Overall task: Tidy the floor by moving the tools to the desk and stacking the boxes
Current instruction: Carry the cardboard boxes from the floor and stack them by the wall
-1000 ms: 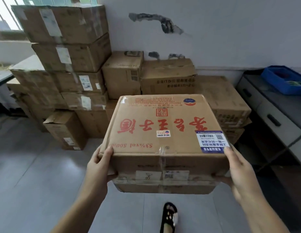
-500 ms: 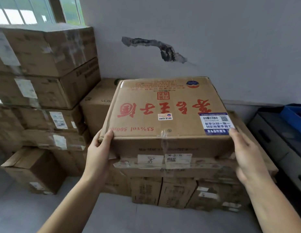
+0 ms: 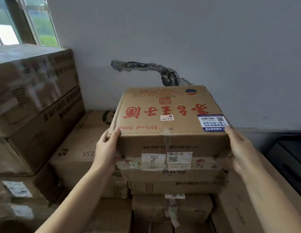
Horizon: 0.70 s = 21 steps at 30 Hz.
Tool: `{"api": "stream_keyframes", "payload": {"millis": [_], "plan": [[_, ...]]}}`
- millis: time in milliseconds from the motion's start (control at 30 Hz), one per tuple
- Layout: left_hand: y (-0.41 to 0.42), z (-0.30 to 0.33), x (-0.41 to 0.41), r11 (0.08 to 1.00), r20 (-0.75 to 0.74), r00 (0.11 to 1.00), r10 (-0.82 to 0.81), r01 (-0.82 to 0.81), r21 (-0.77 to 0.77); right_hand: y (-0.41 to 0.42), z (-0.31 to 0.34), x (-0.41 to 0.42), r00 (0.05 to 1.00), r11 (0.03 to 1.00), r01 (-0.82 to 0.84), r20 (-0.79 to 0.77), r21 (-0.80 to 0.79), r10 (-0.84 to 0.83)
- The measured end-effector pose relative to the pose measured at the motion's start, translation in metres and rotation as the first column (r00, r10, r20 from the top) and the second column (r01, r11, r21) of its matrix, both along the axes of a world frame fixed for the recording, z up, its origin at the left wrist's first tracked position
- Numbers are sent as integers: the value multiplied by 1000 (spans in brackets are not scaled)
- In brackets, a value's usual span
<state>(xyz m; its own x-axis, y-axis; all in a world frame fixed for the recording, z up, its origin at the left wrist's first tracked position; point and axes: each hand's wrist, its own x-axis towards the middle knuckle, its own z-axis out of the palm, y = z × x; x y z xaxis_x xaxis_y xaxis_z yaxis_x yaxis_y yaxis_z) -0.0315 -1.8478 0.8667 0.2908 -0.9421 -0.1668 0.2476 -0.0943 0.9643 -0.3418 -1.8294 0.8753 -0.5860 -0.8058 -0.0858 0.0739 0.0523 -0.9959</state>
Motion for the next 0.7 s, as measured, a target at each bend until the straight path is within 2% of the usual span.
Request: {"api": "stream_keyframes", "payload": {"millis": [167, 300, 467, 700], "plan": [[-79, -3, -3, 994, 1, 999, -45, 44, 99, -85, 1, -1, 1000, 998, 5, 19, 60, -6], [-126, -5, -9, 991, 3, 998, -69, 68, 116, -132, -5, -7, 1000, 996, 10, 21, 85, -12], [-171, -7, -15, 990, 51, 998, -39, 32, 137, -173, -5, -8, 999, 996, -10, 38, 89, 7], [-206, -11, -18, 991, 75, 996, -39, 29, 133, -209, -8, -9, 999, 998, -17, -45, 68, 20]]}}
